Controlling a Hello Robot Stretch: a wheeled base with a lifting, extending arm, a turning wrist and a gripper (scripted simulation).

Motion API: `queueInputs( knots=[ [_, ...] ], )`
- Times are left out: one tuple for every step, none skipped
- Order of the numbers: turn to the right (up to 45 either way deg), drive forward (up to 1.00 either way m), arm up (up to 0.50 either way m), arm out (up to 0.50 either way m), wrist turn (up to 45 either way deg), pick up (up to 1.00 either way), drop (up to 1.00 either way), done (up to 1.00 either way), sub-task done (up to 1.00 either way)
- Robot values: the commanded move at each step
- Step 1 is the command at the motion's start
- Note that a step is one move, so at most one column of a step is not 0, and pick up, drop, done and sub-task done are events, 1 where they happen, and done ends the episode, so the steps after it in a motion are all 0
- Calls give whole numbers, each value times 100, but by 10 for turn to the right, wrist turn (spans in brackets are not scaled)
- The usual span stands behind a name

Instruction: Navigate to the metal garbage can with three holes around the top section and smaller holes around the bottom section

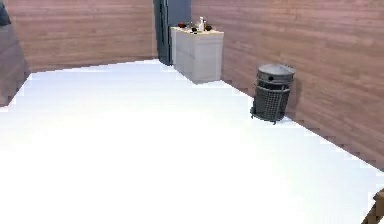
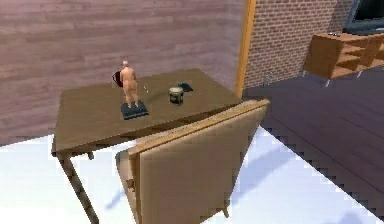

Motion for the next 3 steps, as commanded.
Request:
queueInputs(
  knots=[
    [0,10,0,0,0,0,0,0,0],
    [180,0,0,0,0,0,0,0,0],
    [0,95,0,0,0,0,0,0,0]
  ],
)
